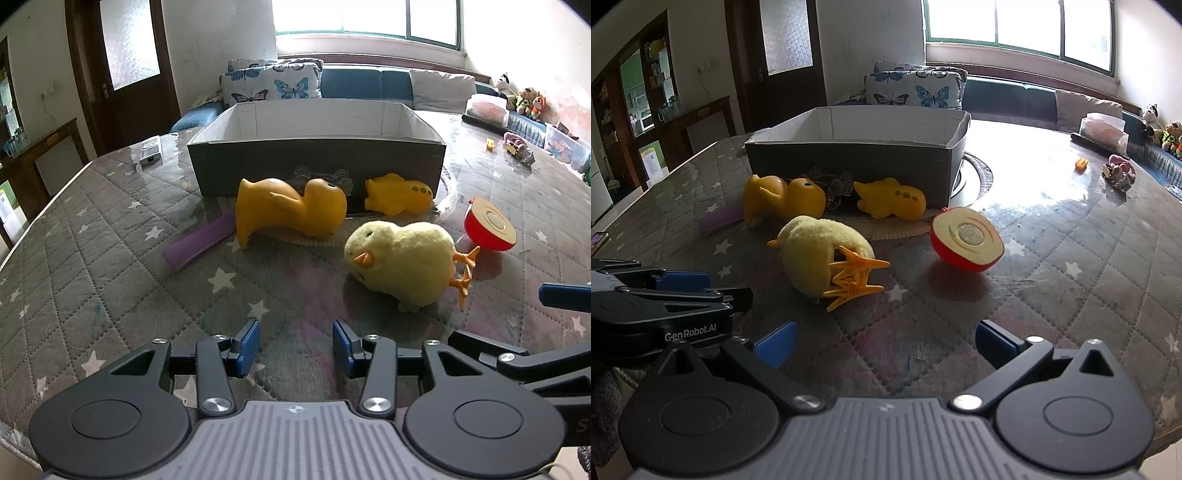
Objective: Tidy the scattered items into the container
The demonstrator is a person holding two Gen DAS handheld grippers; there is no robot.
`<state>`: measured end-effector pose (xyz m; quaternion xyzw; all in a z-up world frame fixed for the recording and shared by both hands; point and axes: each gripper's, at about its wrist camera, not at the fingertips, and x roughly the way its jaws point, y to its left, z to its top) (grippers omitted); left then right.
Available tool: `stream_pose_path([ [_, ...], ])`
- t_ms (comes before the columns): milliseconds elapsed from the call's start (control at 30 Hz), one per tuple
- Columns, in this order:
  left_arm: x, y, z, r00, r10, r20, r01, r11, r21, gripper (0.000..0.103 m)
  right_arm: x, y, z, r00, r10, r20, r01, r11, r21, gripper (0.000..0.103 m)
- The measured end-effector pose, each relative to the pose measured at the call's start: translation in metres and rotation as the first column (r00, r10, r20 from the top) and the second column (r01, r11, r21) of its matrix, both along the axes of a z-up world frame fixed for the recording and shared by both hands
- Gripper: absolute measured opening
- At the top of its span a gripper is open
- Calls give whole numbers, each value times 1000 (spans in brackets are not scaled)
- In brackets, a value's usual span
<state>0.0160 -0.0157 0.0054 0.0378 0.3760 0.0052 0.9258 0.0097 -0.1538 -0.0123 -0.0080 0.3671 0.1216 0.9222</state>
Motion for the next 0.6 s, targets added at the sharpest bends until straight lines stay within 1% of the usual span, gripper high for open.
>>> stream_pose_path([
  [600,8,1,1,1000,-5,-10,5,1000,5,46,10,1,0,1000,2,-9,-2,1000,4,103],
])
